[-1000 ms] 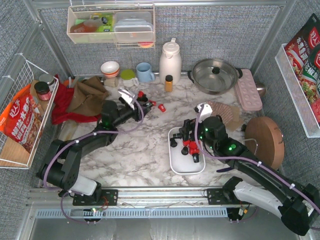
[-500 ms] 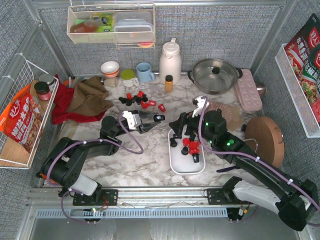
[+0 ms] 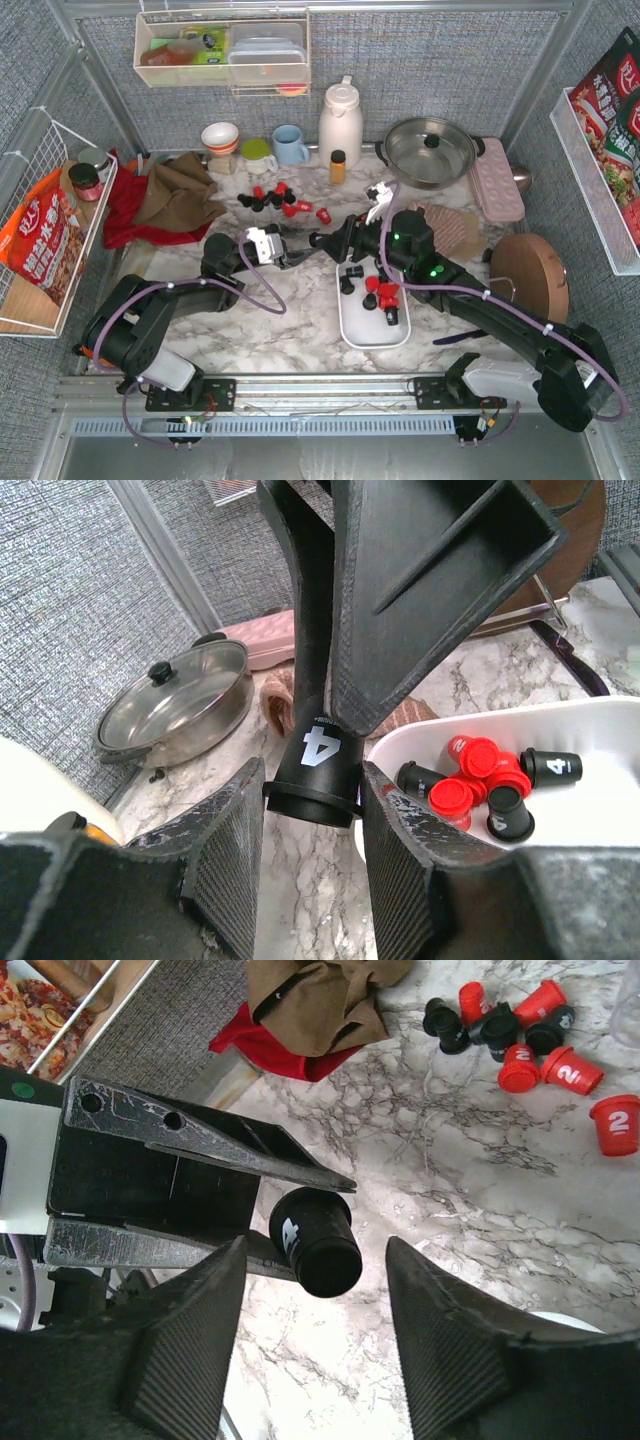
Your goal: Mix the coffee capsules in the storage basket
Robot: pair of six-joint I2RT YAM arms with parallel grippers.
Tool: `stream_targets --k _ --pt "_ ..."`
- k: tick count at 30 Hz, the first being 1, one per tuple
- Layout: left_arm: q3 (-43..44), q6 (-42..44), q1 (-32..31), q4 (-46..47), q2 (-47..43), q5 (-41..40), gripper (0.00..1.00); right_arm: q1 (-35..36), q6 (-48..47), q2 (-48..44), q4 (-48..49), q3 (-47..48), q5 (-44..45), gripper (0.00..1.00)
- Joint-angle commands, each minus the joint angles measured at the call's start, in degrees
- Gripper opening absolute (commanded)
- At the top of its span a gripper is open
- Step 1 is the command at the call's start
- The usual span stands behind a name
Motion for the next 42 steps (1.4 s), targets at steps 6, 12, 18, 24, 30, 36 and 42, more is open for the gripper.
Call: stream_targets --k 6,12,18,24,30,36,42 --pt "0.2 0.8 -0.2 1.2 -0.3 0.4 0.43 0.1 2.7 1.4 5.2 -0.2 -2.5 0.38" --pt "0.6 0.4 -0.3 -0.3 -0.2 -0.3 0.46 0.1 3.1 0.8 4.8 -1.3 -1.1 0.2" --pt "1.8 0.0 -0.3 -5.2 -0.6 -1.7 0.79 0.1 2.0 -2.0 3.4 -2.8 4.4 0.13" --pt "5.0 2.0 0.4 -19.9 -2.0 -15.4 0.99 0.2 -5.1 -8.0 -9.2 -3.5 15.2 0.13" --pt "11.3 -7.0 4.2 -32.2 0.2 -38.3 0.99 0.5 -13.0 -11.6 -24.6 -4.4 25.0 0.17" --pt "25.1 -14.2 9.5 -51.5 8.3 -48.9 0.99 0.6 -14.9 -10.7 -29.3 -6.7 24.1 0.28" --pt "34.6 -13.6 13.3 -65.0 16.8 -54.1 0.99 0.6 -15.8 -5.5 -28.1 -5.9 21.7 0.45"
